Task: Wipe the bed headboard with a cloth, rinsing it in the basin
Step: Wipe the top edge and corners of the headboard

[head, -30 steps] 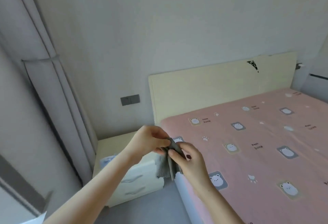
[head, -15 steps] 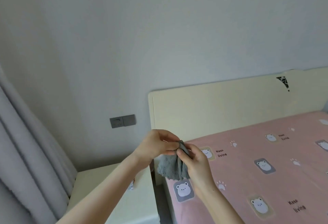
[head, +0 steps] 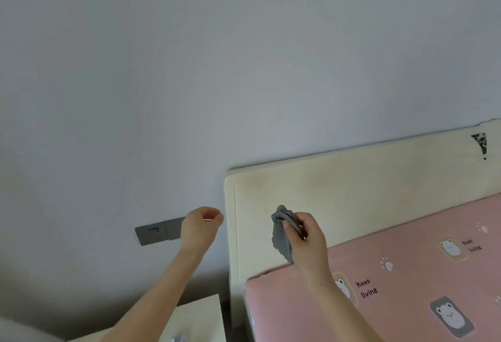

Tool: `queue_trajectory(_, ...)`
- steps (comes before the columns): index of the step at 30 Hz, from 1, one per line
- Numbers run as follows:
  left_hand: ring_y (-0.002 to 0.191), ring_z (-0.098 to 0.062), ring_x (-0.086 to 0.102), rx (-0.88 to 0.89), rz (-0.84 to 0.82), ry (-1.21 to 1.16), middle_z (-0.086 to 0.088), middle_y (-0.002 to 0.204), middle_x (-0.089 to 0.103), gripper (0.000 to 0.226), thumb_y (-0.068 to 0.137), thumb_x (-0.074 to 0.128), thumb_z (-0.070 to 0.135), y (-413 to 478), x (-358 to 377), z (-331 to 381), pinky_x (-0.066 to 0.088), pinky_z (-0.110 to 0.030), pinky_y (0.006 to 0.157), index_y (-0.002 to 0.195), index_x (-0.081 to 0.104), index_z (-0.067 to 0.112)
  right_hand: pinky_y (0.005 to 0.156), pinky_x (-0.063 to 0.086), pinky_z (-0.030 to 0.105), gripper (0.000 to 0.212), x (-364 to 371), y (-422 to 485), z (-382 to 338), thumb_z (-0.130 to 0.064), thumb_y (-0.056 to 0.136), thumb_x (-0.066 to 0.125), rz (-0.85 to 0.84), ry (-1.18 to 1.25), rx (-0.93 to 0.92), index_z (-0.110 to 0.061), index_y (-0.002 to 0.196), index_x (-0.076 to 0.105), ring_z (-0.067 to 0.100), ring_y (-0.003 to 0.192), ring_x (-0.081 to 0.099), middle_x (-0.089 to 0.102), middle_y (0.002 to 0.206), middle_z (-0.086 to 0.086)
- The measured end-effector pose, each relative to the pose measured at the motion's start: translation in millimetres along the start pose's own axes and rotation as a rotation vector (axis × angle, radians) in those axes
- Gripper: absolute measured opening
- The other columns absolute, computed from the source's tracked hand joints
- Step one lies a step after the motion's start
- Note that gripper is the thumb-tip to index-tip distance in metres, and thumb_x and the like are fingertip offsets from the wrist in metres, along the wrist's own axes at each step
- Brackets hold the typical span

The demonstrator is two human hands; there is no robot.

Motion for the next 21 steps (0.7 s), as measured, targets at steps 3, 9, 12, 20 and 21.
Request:
queue_trajectory(3, 0.101, -0.02, 0.062, 0.022, -0.002, 0.075, -0.006, 0.115, 0.066, 0.031, 0.089, 0.059, 0.023, 59.5, 19.0, -8.2, 0.046, -0.029, 0.092, 0.116, 0.062, 0.007, 0.06, 0.044, 0.016, 0.007, 31.4, 48.8, 11.6, -0.014, 0.091, 0.058, 0.062, -0.028, 0.023, -0.019, 0.086, 0.057, 0.007, 0.068, 0.056, 0.059, 0.074, -0.008)
queue_trajectory(9, 0.113, -0.02, 0.057, 0.044, -0.051, 0.05, -0.005, 0.129, 0.059, 0.049, 0.086, 0.065, 0.028, 137.4, 54.0, -28.1, 0.041, -0.026, 0.095, 0.129, 0.053, 0.008, 0.063, 0.047, 0.025, 0.007, 79.6, 119.6, 35.7, -0.013, 0.091, 0.057, 0.115, -0.177, -0.066, -0.019, 0.091, 0.059, 0.01, 0.067, 0.058, 0.061, 0.068, -0.017)
queue_trajectory(12, 0.104, -0.015, 0.06, 0.088, -0.048, 0.014, -0.003, 0.119, 0.065, 0.041, 0.084, 0.067, 0.025, 154.9, 63.5, -37.8, 0.041, -0.02, 0.088, 0.121, 0.06, 0.011, 0.063, 0.038, 0.014, 0.013, 102.3, 140.5, 38.9, -0.018, 0.089, 0.055, 0.108, -0.356, -0.253, -0.014, 0.1, 0.063, 0.007, 0.062, 0.051, 0.064, 0.076, -0.009)
queue_trajectory(20, 0.076, 0.006, 0.061, 0.135, -0.079, -0.013, 0.02, 0.081, 0.065, 0.022, 0.074, 0.077, 0.024, 173.1, 61.3, -51.0, 0.042, -0.001, 0.068, 0.093, 0.067, 0.024, 0.083, 0.044, 0.026, 0.02, 158.1, 170.7, 49.7, -0.022, 0.083, 0.057, 0.054, -0.665, -0.768, -0.015, 0.095, 0.071, 0.014, 0.095, 0.057, 0.071, 0.097, -0.003)
queue_trajectory(21, 0.073, 0.008, 0.06, 0.155, -0.077, 0.016, 0.021, 0.078, 0.064, 0.022, 0.073, 0.077, 0.023, 175.0, 60.7, -51.7, 0.041, 0.001, 0.066, 0.092, 0.067, 0.024, 0.087, 0.042, 0.028, 0.021, 162.5, 171.4, 50.3, -0.021, 0.083, 0.055, 0.008, -0.701, -0.831, -0.016, 0.096, 0.071, 0.016, 0.096, 0.058, 0.071, 0.1, -0.002)
Point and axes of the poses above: each hand's wrist, its own y-axis towards the middle knuckle, its own x-axis out of the palm, z = x × y, the point moved 1 cm from there along y, towards the middle knuckle
